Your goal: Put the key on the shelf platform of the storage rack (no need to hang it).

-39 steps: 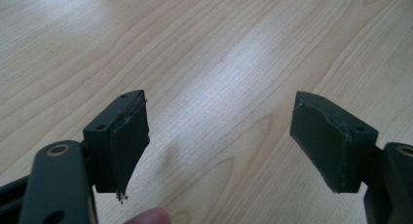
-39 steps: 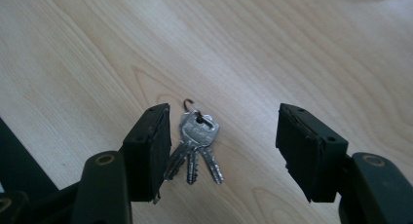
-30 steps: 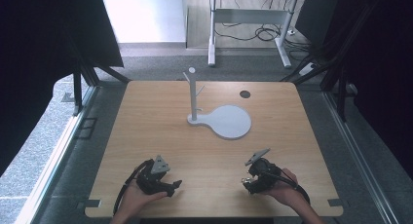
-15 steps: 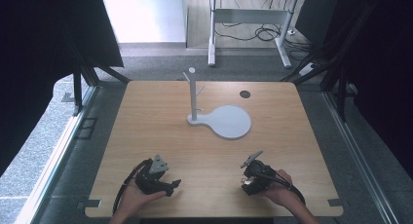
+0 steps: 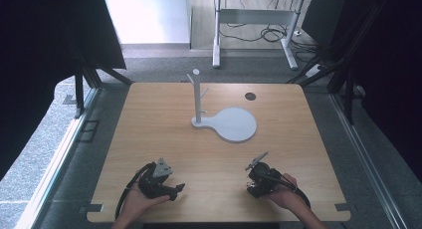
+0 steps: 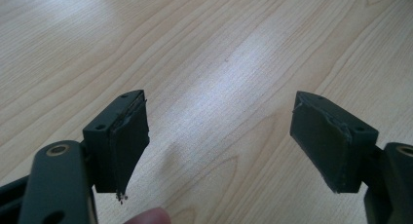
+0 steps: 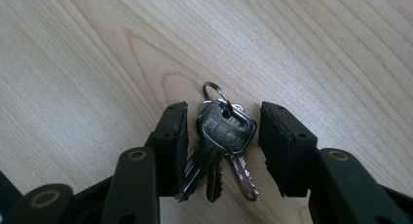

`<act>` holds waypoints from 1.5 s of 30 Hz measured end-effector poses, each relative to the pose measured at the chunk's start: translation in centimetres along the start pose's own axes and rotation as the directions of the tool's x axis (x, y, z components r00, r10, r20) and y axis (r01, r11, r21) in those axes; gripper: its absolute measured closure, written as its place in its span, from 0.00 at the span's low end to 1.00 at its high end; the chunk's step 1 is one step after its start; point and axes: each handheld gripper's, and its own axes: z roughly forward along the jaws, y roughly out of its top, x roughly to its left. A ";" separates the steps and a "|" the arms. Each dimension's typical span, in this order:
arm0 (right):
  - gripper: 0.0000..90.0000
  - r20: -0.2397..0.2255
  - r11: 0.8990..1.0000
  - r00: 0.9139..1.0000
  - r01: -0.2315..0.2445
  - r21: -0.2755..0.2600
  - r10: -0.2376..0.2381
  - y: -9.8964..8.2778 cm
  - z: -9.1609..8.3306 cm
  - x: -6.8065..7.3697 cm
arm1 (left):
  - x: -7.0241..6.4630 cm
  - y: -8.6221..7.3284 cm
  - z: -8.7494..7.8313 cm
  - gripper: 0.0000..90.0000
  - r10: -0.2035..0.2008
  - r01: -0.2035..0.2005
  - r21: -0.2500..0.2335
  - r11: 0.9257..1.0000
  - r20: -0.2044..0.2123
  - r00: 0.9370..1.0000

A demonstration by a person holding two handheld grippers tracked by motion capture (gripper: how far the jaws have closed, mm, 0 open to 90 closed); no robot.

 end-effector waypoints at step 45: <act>0.74 0.003 0.999 0.999 0.034 -0.001 -0.034 0.8 -3.8 -0.7 | 0.2 0.0 -0.4 0.25 0.001 -0.001 -0.010 1.000 -0.008 1.000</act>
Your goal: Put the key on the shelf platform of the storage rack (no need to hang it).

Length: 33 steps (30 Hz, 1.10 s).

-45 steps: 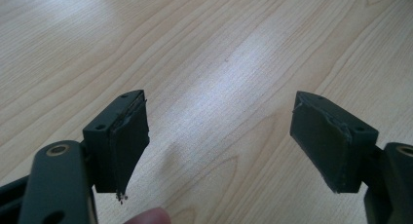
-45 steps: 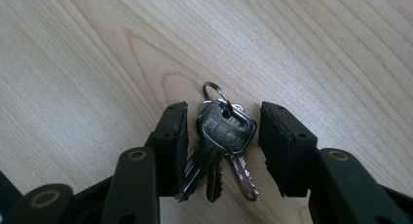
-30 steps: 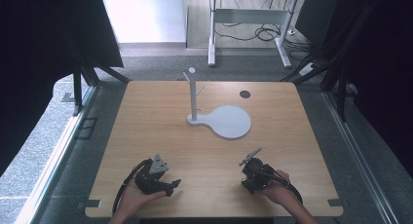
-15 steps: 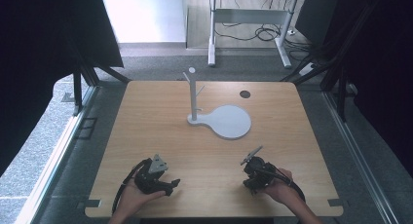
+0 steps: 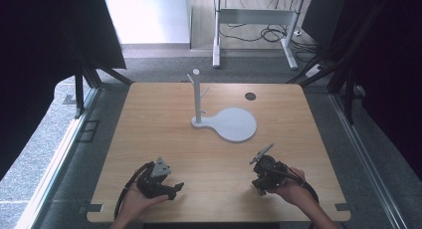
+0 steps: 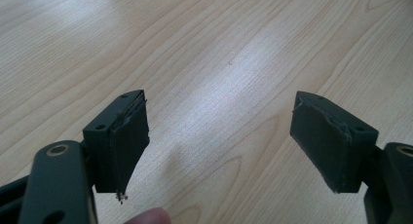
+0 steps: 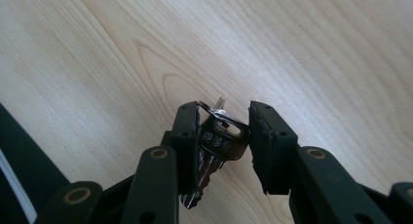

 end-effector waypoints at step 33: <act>0.74 0.053 0.997 0.998 0.021 -0.078 -0.017 3.6 -4.8 -2.1 | 0.5 -0.1 -0.2 0.25 -0.014 0.014 -0.005 1.000 -0.008 1.000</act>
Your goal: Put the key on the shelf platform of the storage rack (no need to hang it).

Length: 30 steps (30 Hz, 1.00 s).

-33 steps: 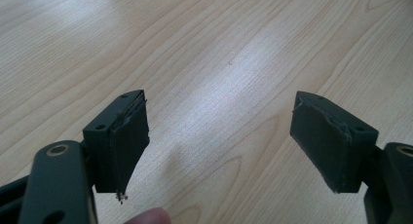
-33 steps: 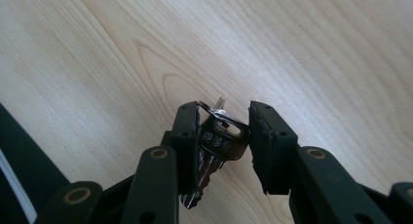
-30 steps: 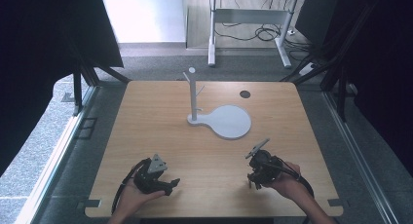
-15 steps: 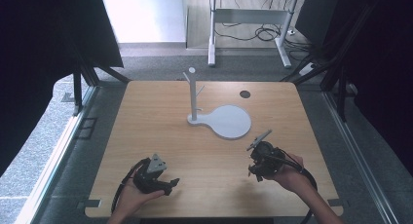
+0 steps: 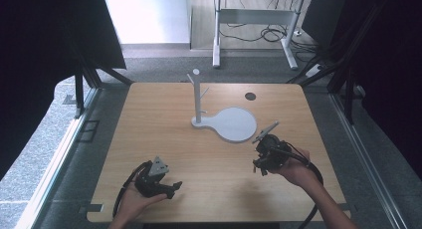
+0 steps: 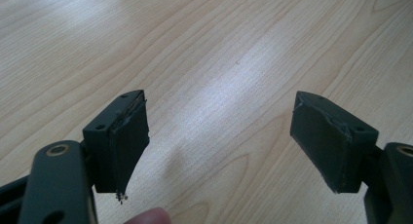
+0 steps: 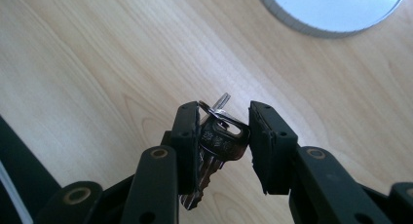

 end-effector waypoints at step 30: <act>0.74 -0.006 1.000 1.000 -0.015 -0.014 0.015 3.7 -0.3 -2.3 | 0.1 0.0 -0.1 0.25 -0.001 0.001 -0.001 1.000 0.000 1.000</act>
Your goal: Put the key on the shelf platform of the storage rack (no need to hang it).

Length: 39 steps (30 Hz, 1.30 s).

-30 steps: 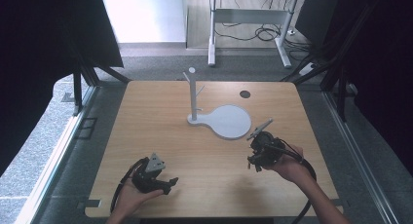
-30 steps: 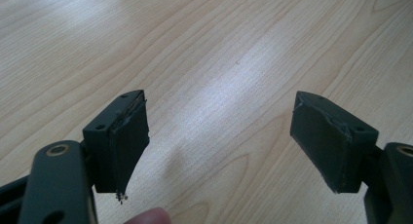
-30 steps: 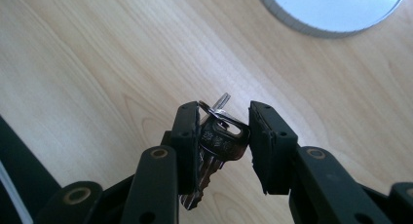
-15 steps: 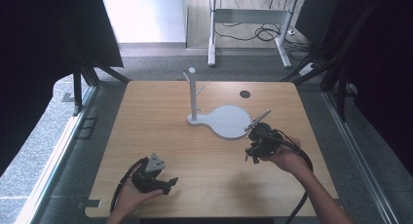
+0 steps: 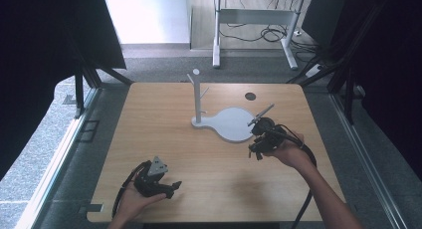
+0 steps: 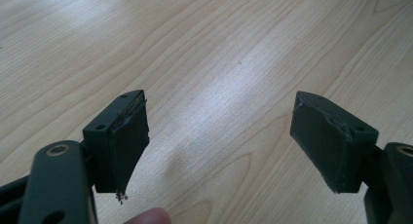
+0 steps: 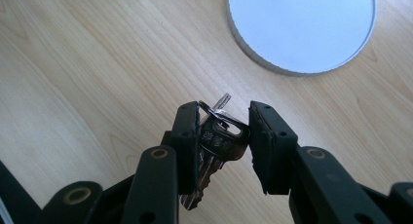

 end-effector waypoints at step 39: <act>0.74 -0.030 0.998 0.998 -0.055 0.006 0.055 3.3 1.9 -3.7 | 0.2 -0.1 -0.1 0.25 -0.004 0.004 -0.001 1.000 -0.002 1.000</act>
